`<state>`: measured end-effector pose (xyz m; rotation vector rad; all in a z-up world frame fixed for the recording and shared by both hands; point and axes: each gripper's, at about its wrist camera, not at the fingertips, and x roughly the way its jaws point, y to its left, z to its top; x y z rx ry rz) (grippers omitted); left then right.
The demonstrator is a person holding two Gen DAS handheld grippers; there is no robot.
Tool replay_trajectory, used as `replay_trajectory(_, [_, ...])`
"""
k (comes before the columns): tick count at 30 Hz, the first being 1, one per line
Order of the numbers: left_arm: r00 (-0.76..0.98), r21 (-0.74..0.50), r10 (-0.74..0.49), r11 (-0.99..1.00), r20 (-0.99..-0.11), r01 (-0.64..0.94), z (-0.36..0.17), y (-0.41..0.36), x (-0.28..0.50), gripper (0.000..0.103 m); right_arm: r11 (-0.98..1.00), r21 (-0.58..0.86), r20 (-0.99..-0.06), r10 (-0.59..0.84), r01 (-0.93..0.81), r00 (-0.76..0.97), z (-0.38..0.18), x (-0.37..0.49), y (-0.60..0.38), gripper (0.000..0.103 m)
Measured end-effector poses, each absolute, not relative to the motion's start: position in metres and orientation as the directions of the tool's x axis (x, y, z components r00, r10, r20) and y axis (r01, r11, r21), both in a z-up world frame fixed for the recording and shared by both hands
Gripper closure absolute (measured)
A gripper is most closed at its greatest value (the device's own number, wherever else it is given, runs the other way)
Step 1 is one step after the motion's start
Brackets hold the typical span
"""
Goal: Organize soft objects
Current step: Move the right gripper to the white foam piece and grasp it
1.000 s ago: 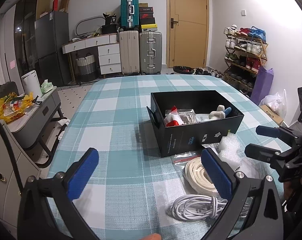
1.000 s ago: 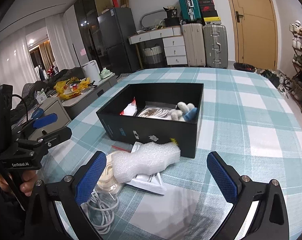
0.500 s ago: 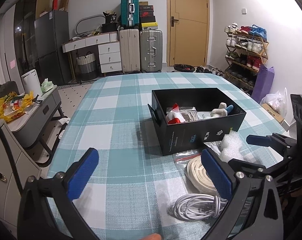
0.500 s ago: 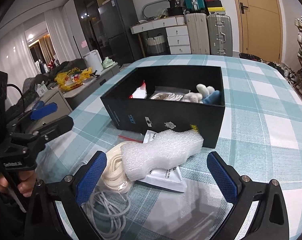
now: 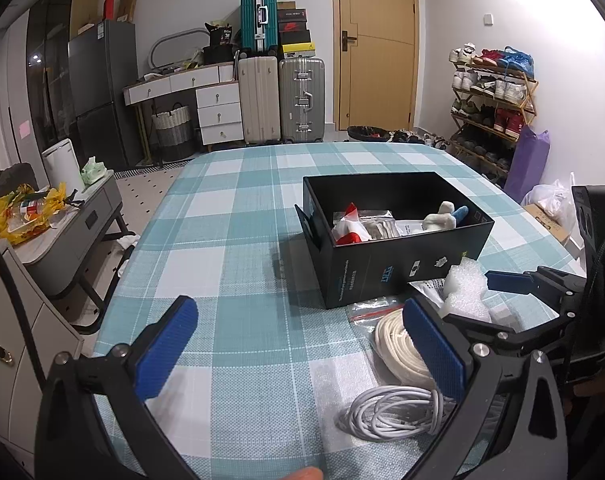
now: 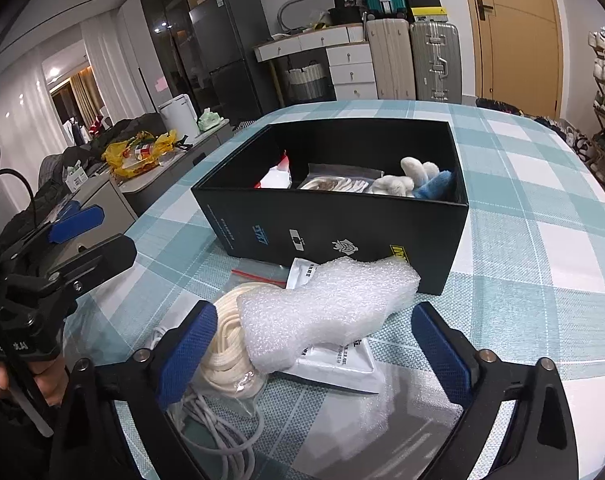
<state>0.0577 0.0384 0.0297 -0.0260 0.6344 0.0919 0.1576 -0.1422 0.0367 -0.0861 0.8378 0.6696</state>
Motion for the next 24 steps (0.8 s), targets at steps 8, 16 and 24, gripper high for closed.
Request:
replay_trajectory(8, [0.802,0.004,0.078,0.996,-0.593,-0.094,0.0291,0.0381,0.0575,0.000,0.794,0.188,-0.712,0.516,-0.578,0.476,0.0356,0.1594,-0.1419,0.010])
replay_trajectory(16, [0.801,0.005,0.078,0.996,-0.594,-0.093,0.0288,0.0377,0.0577,0.000,0.787,0.198,-0.715,0.524,-0.585,0.463,0.0339,0.1595,-0.1403,0.023])
replay_trajectory(24, [0.801,0.011,0.077,0.996,-0.594,-0.088,0.0263,0.0361,0.0578,0.000,0.762,0.205,-0.696,0.554,-0.614,0.456,0.0400,0.1503,-0.1436,0.030])
